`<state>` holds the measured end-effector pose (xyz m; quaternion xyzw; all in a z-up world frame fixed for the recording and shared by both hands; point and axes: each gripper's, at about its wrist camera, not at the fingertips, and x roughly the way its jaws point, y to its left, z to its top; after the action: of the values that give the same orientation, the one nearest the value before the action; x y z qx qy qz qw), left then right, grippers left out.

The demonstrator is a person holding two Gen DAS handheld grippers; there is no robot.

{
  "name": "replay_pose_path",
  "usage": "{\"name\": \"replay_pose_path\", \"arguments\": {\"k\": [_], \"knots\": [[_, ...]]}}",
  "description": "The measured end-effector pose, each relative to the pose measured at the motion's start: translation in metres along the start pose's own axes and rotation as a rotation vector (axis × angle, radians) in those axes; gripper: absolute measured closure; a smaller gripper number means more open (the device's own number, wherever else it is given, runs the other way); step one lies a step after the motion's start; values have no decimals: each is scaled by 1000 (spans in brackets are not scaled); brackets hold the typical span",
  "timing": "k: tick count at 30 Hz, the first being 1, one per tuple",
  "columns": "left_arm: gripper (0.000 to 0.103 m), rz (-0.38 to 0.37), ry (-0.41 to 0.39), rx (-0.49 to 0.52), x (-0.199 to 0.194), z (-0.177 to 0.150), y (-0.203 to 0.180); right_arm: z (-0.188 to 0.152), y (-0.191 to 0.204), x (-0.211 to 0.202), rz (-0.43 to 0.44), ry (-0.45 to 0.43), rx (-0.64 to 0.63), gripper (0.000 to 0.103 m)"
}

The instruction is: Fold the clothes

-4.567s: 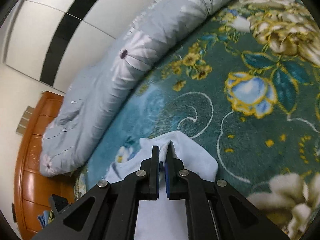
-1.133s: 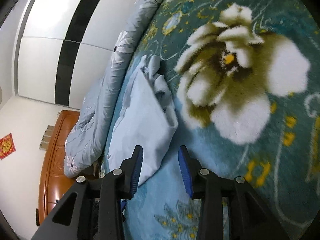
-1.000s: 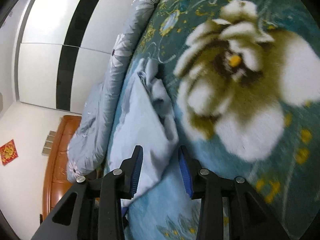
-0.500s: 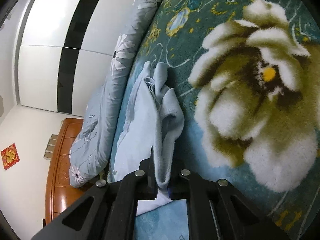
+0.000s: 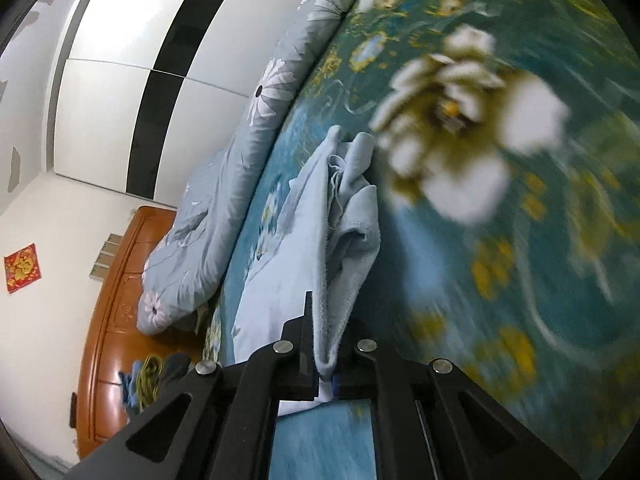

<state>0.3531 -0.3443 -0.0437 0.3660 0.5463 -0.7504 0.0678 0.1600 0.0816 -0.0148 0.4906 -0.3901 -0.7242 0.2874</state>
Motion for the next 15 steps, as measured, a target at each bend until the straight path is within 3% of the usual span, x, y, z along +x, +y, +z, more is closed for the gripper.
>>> {"name": "replay_pose_path", "arguments": {"k": [5,10,12,15], "knots": [[94,31,41,25,-15,-23,4,-37,-24,-43,48,-30,54,99],[94,68,71,32,-24,-37,9,-44,-43,-50,54,-26,124,99],[90,110,55,30,-30,-34,10,-45,-42,-49,48,-29,119,99],[93,210,-40,69,-51,-26,6,-45,-43,-49,43,-24,128,99]]}}
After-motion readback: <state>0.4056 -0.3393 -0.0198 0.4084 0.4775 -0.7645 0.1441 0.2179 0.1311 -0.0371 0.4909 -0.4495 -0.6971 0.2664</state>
